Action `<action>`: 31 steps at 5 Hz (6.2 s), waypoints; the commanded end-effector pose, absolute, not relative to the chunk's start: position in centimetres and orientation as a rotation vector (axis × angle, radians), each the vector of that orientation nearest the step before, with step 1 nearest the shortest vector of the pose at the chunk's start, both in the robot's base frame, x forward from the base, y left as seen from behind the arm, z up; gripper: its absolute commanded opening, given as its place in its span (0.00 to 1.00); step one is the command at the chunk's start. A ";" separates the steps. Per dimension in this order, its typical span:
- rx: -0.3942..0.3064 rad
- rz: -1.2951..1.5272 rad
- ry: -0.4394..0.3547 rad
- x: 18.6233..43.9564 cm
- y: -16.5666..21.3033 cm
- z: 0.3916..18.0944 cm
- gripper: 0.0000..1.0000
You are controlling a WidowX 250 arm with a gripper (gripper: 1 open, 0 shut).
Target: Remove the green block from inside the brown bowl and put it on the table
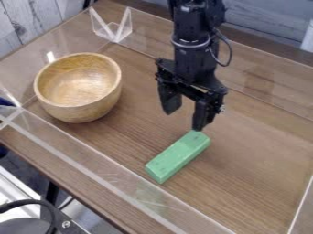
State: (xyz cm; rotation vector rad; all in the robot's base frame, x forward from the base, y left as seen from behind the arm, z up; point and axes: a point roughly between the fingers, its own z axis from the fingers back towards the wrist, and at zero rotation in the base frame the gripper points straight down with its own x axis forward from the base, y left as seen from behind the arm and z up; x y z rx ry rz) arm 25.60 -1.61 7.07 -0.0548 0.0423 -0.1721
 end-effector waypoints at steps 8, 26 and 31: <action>-0.041 -0.155 0.010 26.8 -1.3 8.0 1.00; -0.058 0.253 -0.130 31.9 13.3 13.9 1.00; -0.072 0.236 -0.171 29.8 13.8 15.3 1.00</action>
